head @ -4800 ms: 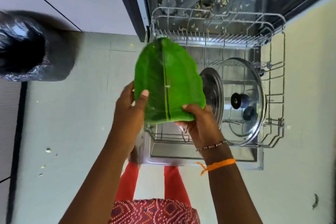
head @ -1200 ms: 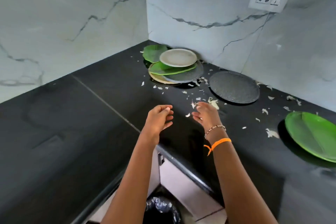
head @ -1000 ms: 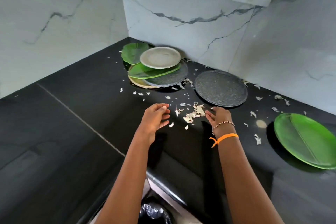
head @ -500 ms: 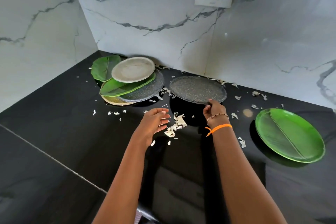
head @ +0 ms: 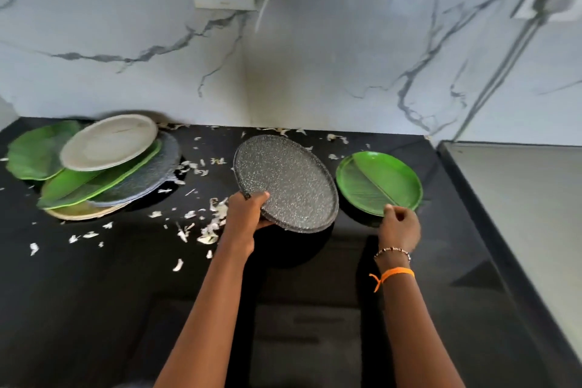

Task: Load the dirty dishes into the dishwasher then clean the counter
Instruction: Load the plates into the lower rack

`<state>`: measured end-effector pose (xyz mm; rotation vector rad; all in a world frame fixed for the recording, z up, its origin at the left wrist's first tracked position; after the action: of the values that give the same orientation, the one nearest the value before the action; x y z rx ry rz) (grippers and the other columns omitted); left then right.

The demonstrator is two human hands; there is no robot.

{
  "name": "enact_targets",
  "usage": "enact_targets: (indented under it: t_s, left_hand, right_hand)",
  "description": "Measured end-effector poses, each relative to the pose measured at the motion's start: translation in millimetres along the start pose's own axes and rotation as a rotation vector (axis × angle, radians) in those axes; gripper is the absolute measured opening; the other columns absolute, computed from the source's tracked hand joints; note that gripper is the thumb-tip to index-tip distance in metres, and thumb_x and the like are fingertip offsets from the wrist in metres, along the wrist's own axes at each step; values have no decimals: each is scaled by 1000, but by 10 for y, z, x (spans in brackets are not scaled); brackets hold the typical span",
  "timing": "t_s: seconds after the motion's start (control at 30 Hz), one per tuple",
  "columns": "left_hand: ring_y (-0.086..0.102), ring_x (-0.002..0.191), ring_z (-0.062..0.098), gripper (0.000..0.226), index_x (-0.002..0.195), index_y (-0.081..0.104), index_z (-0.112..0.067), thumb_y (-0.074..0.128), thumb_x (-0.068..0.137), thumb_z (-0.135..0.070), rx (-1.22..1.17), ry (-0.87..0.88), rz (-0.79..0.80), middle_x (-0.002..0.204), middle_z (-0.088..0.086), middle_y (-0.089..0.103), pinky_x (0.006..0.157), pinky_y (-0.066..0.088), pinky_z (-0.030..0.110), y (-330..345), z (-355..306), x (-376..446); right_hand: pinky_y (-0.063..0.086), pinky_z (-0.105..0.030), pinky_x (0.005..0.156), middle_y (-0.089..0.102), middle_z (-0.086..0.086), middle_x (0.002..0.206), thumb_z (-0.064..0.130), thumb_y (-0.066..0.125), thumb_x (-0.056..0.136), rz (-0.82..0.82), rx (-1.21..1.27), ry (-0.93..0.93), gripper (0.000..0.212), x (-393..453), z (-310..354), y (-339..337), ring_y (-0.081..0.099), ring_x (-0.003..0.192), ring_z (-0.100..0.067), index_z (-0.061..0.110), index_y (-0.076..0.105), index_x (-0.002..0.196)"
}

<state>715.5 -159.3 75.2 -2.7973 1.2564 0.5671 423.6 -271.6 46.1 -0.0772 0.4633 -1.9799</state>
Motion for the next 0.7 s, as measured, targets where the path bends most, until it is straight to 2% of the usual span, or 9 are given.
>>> enact_targets:
  t_s: [0.03,0.1,0.2,0.27,0.37,0.43,0.53,0.63,0.7]
  left_hand:
    - [63,84,18,19,106,58,-11,53,90,-5,25,15,10,94,4,65,63,52,30,68,-8,-22]
    - [62,82,17,18,105,59,-13,54,89,-6,37,26,10,92,3,65,61,50,29,129,-2,-34]
    - [61,81,16,17,104,58,-14,53,90,-6,39,28,-17,90,2,64,59,48,29,124,1,-70]
    - [60,80,16,16,103,58,-14,52,90,-6,47,38,-24,88,0,63,59,46,28,115,-13,-117]
    - [59,78,14,16,89,59,-19,52,90,-5,75,74,-28,85,-2,63,60,45,28,97,-85,-241]
    - [60,78,14,18,85,60,-21,53,89,-5,88,94,-24,84,-2,64,61,46,28,64,-104,-354]
    - [60,80,14,15,96,62,-15,53,89,-5,116,147,-18,88,0,65,63,46,26,-11,-148,-570]
    - [56,85,14,13,102,60,-14,53,92,-11,117,190,-29,87,-5,61,73,41,27,-84,-177,-838]
    - [53,89,13,15,107,58,-14,53,93,-16,105,198,-41,91,-5,59,82,37,29,-120,-148,-1038]
  right_hand:
    - [42,-33,85,65,-11,97,19,57,88,-65,-16,33,20,109,-87,-178,58,97,-25,2,63,97]
    - [43,-37,89,65,-17,107,24,60,86,-79,-55,114,26,283,-217,-315,58,105,-33,2,61,100]
    - [45,-39,90,62,-23,115,32,63,84,18,-184,184,41,456,-249,-283,57,110,-37,0,61,109]
    - [45,-39,88,62,-23,114,28,62,84,109,-208,192,42,518,-204,-197,56,110,-39,-5,59,110]
    - [53,-45,82,70,-15,89,18,54,78,239,-77,202,34,551,-175,-41,63,95,-39,-5,60,104]
    - [57,-50,69,62,-16,102,15,46,82,294,93,222,33,583,-226,17,64,90,-40,-3,51,109]
    - [54,-57,74,52,-18,113,14,39,88,268,170,164,26,542,-283,-93,59,101,-42,2,40,111]
    - [58,-42,53,55,-18,115,12,39,90,290,336,170,25,259,-403,-335,60,100,-40,2,46,112]
    - [56,-38,53,55,-14,112,13,39,91,280,436,167,22,-7,-424,-580,60,98,-34,6,47,111]
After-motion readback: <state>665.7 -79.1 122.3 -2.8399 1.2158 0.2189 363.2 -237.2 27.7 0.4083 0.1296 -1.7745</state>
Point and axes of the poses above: each hand's wrist, its own x-axis towards the middle knuckle, its own y-axis out of the palm, z = x × y, the point moved 9 cm from there along x, towards the middle knuckle
